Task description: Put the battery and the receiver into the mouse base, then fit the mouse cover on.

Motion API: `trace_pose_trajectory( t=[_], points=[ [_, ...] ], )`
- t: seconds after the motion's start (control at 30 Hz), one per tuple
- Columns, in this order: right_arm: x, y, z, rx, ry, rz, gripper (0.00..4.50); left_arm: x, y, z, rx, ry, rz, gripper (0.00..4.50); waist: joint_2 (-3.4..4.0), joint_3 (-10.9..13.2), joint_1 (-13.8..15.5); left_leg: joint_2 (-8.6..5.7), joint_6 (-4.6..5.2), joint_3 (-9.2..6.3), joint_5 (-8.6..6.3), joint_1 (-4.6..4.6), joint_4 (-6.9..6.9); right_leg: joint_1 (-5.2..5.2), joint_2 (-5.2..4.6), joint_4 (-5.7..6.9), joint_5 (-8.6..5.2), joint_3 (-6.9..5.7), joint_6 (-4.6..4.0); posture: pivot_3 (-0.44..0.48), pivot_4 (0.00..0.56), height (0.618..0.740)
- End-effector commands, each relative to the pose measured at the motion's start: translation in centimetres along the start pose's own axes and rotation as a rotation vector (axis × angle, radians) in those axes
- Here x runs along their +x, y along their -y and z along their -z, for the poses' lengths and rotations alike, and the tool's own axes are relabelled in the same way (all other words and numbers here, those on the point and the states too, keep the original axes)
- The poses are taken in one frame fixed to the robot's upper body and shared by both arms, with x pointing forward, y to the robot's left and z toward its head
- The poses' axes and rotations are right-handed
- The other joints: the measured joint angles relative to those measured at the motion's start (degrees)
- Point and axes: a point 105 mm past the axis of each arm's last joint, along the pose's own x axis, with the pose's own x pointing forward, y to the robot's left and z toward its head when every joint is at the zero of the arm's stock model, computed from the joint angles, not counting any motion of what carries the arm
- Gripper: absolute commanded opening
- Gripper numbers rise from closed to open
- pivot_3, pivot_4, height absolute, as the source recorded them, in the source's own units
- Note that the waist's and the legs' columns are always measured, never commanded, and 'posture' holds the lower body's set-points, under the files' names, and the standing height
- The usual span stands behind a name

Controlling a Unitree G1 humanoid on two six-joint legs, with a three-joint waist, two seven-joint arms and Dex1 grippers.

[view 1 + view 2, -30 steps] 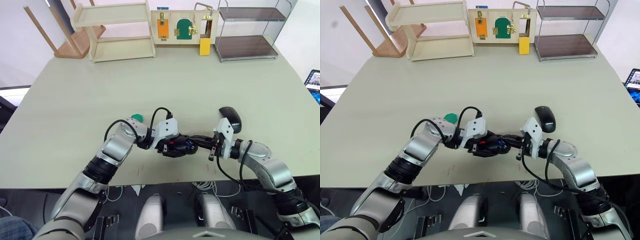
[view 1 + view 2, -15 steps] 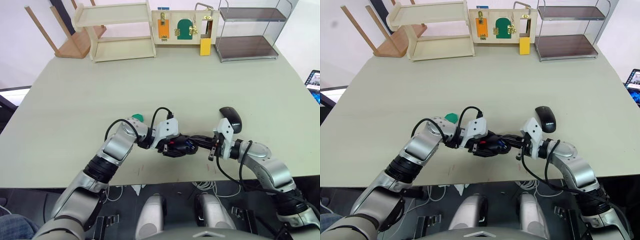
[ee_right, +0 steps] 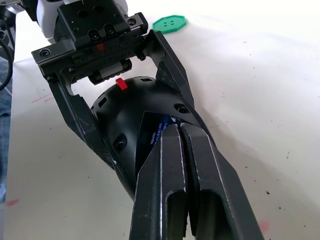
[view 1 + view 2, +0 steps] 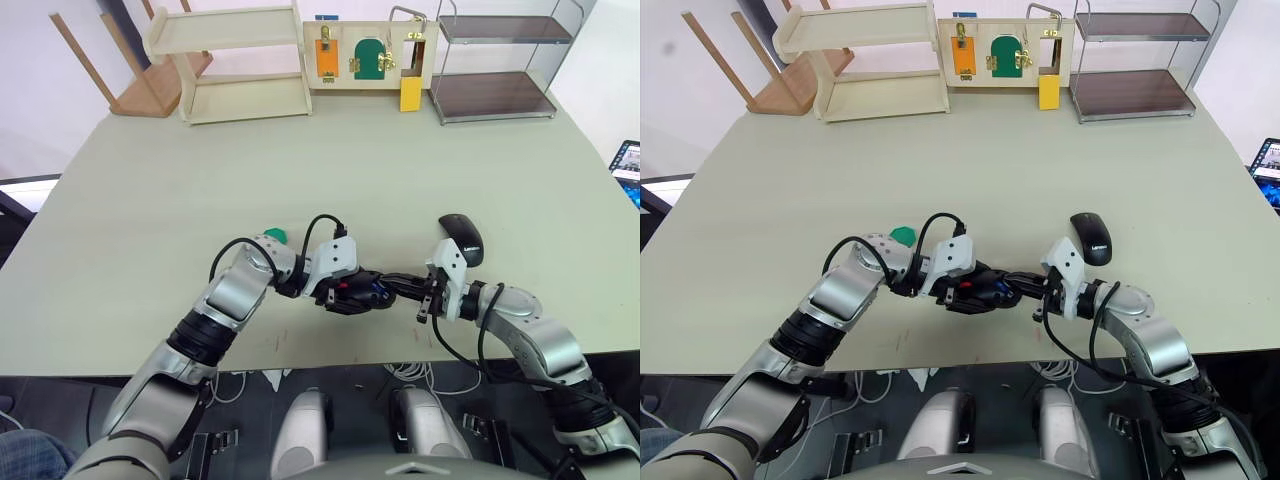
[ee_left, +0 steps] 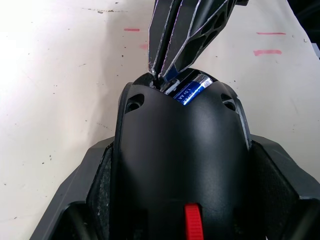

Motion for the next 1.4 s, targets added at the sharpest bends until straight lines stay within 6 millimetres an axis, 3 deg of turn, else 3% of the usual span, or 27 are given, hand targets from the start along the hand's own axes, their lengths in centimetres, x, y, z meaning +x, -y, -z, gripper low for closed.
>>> trace_pose_trajectory(
  t=[0.03, 0.57, 0.63, 0.67, 0.8, 1.4],
  points=[
    [-0.1, -0.2, 1.6, 0.029, -0.077, -0.005, 0.06, 0.5, 0.6, 1.1, -0.035, -0.032, 0.031, 2.99, 0.0, 0.0, 0.0, 0.0, 0.0, 0.0, 0.0, 0.01, 0.0, 0.01, 0.0, 0.0, 0.0, 0.0, 0.0, 0.0, 0.15, 0.74],
    [-0.4, -0.5, 5.8, 0.174, -0.331, -0.01, 0.06, 0.6, 0.7, 1.2, -0.039, -0.031, 0.027, 2.99, -0.05, -0.8, 0.0, 0.0, 0.0, -0.03, 0.0, 0.16, -0.01, 0.18, 0.01, -0.02, -0.04, -0.02, -0.05, 0.0, 0.15, 0.74],
    [-0.3, -0.4, 5.8, 0.181, -0.339, -0.005, 0.06, 0.6, 0.6, 1.2, -0.04, -0.032, 0.025, 2.99, -0.08, -0.8, -0.1, 0.0, 0.01, -0.03, -0.01, 0.32, -0.03, 0.36, 0.01, -0.06, -0.09, -0.03, -0.05, 0.0, 0.15, 0.74],
    [-0.3, -0.5, 6.0, 0.192, -0.353, -0.01, 0.06, 0.5, 0.6, 1.2, -0.041, -0.032, 0.025, 2.99, -0.09, -0.8, -0.2, 0.02, 0.07, -0.02, -0.06, 0.94, -0.19, 0.95, 0.02, -0.2, -0.33, -0.02, -0.19, 0.0, 0.15, 0.74],
    [-0.3, -0.5, 6.7, 0.226, -0.403, -0.009, 0.06, 0.5, 0.6, 1.2, -0.044, -0.032, 0.022, 2.99, -0.14, -1.0, -0.2, 0.03, 0.12, -0.02, -0.09, 0.98, -0.19, 0.97, 0.02, -0.17, -0.36, -0.01, -0.2, 0.0, 0.15, 0.74],
    [0.1, -0.7, 6.6, 0.211, -0.411, -0.046, 0.06, 0.7, 0.7, 1.2, -0.049, -0.03, 0.022, 2.99, -0.27, -1.2, -0.2, 0.04, 0.14, -0.01, -0.1, 1.02, -0.26, 0.97, 0.03, -0.18, -0.39, -0.01, -0.22, 0.0, 0.15, 0.74]
  ],
)
